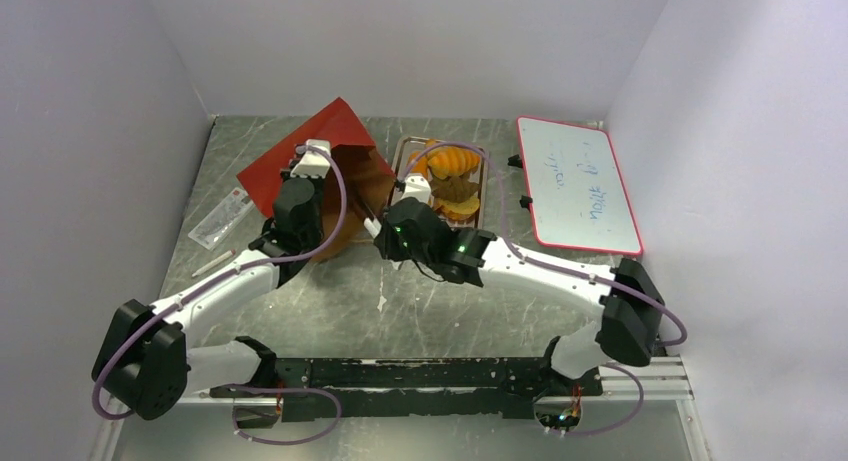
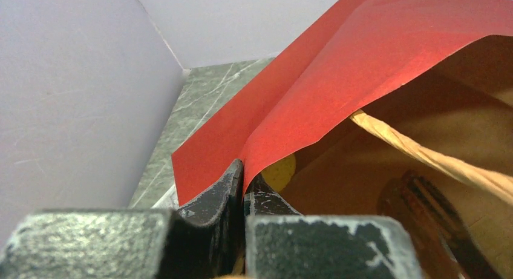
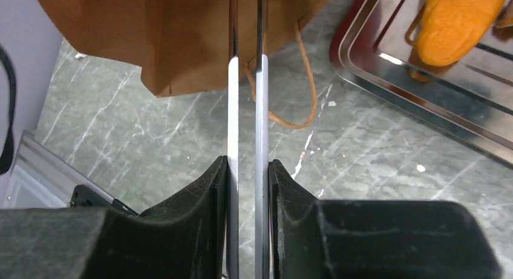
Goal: Take the fake bread out of the paper bag
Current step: Pick up the clamp at the center of the board, then take out the fake bread from the paper bag.
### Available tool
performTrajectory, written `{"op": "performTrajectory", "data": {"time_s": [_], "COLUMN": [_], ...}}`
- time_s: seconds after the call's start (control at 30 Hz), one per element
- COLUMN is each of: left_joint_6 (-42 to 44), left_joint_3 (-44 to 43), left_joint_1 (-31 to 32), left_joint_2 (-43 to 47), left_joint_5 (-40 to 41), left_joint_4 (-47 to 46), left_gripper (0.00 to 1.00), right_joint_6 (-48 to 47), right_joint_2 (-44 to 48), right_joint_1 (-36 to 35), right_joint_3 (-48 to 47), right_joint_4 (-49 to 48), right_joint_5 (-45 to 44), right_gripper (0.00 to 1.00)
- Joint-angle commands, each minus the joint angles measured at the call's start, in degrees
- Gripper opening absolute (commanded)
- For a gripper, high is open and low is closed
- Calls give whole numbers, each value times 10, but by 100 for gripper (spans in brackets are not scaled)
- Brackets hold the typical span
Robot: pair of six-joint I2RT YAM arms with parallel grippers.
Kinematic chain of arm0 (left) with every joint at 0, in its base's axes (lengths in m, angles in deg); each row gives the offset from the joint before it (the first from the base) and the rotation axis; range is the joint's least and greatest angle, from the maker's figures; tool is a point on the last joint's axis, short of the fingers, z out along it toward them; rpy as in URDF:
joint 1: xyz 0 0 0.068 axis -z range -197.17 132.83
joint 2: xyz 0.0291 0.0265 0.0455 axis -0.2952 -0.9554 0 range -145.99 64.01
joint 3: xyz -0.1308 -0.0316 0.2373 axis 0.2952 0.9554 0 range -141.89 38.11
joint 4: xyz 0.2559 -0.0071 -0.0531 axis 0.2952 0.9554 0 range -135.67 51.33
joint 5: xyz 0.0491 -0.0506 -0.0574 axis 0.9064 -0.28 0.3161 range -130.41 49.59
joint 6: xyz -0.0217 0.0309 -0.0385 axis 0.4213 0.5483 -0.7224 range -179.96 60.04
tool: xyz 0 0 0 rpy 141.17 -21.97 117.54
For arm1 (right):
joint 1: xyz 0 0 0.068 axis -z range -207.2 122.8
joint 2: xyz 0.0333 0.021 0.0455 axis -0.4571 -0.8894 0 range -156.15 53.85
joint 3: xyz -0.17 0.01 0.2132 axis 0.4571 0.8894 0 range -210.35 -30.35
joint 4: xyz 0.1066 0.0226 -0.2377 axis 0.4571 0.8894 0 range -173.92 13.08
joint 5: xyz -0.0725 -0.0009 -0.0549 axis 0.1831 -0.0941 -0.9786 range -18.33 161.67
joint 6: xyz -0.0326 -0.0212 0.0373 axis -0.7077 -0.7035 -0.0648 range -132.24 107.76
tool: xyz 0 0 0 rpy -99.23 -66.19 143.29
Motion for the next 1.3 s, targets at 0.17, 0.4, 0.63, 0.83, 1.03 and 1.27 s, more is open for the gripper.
{"op": "performTrajectory", "data": {"time_s": [0.17,0.4,0.63,0.83,1.03,1.27], "left_joint_6": [-42,-43,-34,-38,-40,-40], "left_joint_3": [3,-10,-36,-58,-72,-72], "left_joint_1": [9,9,9,9,9,9], "left_joint_2": [19,30,38,34,37,44], "left_joint_5": [3,-19,-35,-48,-57,-65], "left_joint_4": [11,38,62,89,111,113], "left_gripper": [7,7,7,7,7,7], "right_joint_6": [46,88,121,135,153,158], "right_joint_2": [-74,-124,-151,-180,-186,-172], "right_joint_1": [47,73,85,88,91,92], "right_joint_3": [-17,-28,-32,-54,-44,-33], "right_joint_4": [-106,-153,-211,-218,-228,-215], "right_joint_5": [114,165,197,199,190,175], "right_gripper": [25,26,31,35,37,38]}}
